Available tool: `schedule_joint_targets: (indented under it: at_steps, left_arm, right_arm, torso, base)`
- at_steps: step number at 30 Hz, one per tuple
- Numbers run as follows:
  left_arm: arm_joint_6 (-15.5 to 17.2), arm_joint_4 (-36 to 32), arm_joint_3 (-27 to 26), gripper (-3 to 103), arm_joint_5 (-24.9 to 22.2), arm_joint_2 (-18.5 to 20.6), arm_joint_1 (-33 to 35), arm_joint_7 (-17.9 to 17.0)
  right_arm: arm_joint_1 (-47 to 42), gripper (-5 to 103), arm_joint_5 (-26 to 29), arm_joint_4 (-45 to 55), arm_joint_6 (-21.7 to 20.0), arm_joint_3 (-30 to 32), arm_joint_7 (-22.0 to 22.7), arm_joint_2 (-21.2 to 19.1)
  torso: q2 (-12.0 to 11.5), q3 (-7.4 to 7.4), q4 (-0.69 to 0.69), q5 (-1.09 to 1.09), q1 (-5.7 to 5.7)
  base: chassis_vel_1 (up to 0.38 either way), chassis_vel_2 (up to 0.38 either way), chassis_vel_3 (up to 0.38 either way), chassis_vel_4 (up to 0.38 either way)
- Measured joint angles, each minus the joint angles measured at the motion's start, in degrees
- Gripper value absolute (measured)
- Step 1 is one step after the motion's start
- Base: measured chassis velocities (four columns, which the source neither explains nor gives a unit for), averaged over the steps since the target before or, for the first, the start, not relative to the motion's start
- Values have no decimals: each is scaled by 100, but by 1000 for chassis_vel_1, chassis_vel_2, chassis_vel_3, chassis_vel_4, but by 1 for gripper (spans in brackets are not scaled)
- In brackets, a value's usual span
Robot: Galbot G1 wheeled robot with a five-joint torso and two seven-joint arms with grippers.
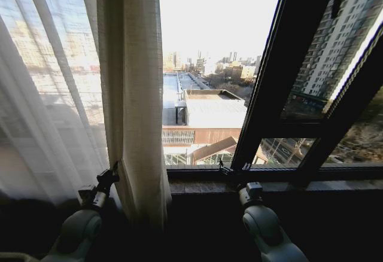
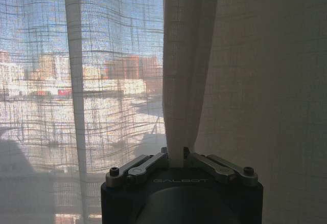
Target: Open the curtains by pulling them apart, changing their state from closed to fully open.
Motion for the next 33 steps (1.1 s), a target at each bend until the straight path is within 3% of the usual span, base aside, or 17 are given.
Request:
schedule_joint_targets:
  at_steps: [3, 12, 33]
  left_arm:
    - [-4, -48, -19, 0, 0, -12, 29, 11]
    - [-56, -98, -110, 0, 25, -62, 166, 76]
    - [-76, -94, -57, 0, 103, -139, 207, 119]
  right_arm:
    - [-11, 100, -8, 5, -9, -5, -19, 13]
    - [2, 100, -20, 20, -43, -95, -42, 35]
    - [53, 100, -23, -96, -32, -108, -42, 52]
  torso:
    - [0, 1, -3, 8, 0]
    - [0, 0, 3, -2, 0]
    - [-1, 1, 1, 2, 1]
  base:
    - [-17, -16, 11, 28]
    - [-21, -22, 18, 23]
    - [-58, 52, 49, -53]
